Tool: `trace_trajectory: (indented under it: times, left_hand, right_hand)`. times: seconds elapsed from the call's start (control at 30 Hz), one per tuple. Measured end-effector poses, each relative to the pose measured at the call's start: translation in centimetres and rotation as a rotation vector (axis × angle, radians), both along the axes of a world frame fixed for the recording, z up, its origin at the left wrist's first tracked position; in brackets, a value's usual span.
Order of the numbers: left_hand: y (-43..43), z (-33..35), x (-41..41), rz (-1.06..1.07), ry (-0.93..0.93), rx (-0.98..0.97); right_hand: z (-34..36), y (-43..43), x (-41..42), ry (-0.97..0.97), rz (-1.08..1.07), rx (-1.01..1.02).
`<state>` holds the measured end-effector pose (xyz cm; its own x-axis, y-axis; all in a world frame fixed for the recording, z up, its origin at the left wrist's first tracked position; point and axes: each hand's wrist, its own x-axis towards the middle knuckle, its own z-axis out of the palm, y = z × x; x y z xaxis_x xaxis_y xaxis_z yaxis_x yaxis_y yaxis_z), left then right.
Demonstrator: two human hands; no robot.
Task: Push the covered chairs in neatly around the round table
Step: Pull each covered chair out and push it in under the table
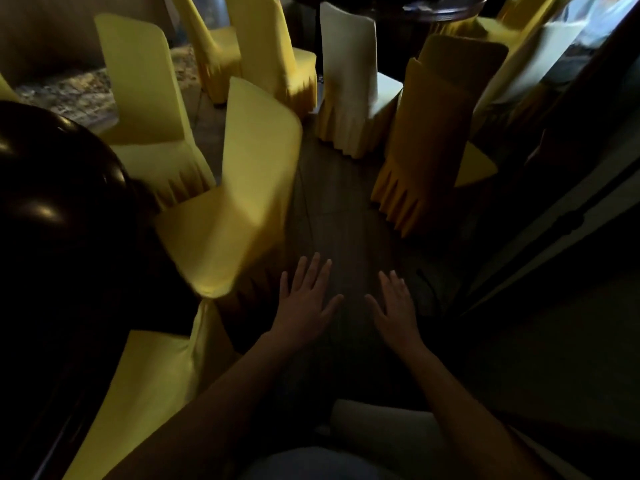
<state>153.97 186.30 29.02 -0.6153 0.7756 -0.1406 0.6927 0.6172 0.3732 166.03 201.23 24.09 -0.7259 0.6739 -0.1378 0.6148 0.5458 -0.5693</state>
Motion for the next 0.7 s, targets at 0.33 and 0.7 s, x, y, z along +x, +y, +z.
trace_trajectory:
  times: [0.33, 0.7]
  left_hand:
    - [6.0, -0.2, -5.7, 0.021, 0.016, -0.011]
    - [16.4, -2.1, -18.0, 0.015, -0.022, 0.029]
  right_hand:
    - [0.5, 7.0, -4.7, -0.08, 0.132, 0.091]
    - [0.3, 16.8, -16.6, -0.149, 0.153, 0.053]
